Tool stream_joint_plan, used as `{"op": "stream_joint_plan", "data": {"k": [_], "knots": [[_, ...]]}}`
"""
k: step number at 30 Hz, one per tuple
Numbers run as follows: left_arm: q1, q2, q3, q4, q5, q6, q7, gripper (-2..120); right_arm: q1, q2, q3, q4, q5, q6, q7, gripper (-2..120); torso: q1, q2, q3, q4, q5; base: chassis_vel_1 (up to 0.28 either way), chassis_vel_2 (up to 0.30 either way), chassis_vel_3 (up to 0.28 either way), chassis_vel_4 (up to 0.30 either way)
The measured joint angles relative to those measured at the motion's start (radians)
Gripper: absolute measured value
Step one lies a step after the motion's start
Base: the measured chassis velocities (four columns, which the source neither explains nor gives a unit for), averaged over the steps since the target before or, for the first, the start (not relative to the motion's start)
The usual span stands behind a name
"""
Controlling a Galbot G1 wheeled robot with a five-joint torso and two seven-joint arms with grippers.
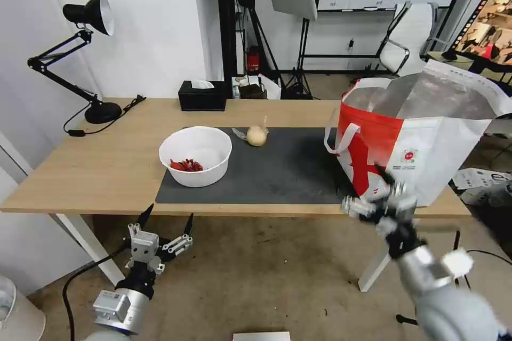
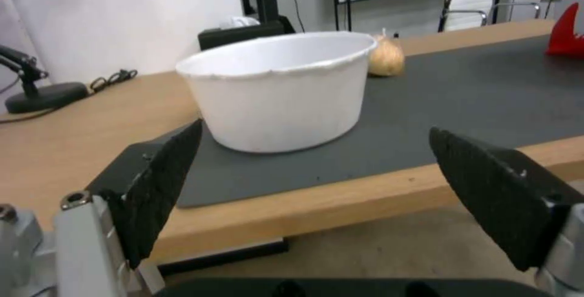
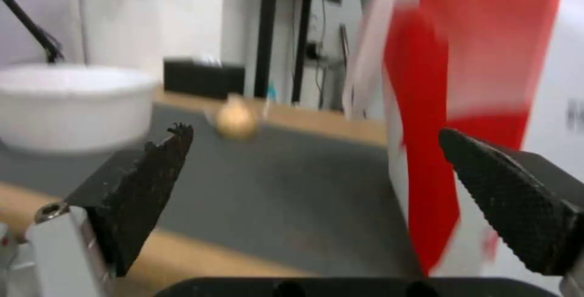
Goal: Pick up the trash from the table and place it into the takeout bag.
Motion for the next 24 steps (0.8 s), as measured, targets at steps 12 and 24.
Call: {"op": "stream_joint_plan", "data": {"k": [12,24], "knots": [[-0.004,-0.004,0.014,0.033,0.000,0.007,0.003,100,-0.021,0.039,-0.037,-0.042,-0.001,-0.040,0.008,100,0.000,0.000,0.000,0.0003,0.0000,0.000,0.000,0.000,0.000],[-0.007,0.003,0.006,0.033,-0.003,0.021,0.003,100,-0.009,0.033,-0.060,-0.057,0.004,-0.054,0.012,100,0.000,0.000,0.000,0.0003,0.0001,0.000,0.000,0.000,0.000]]}}
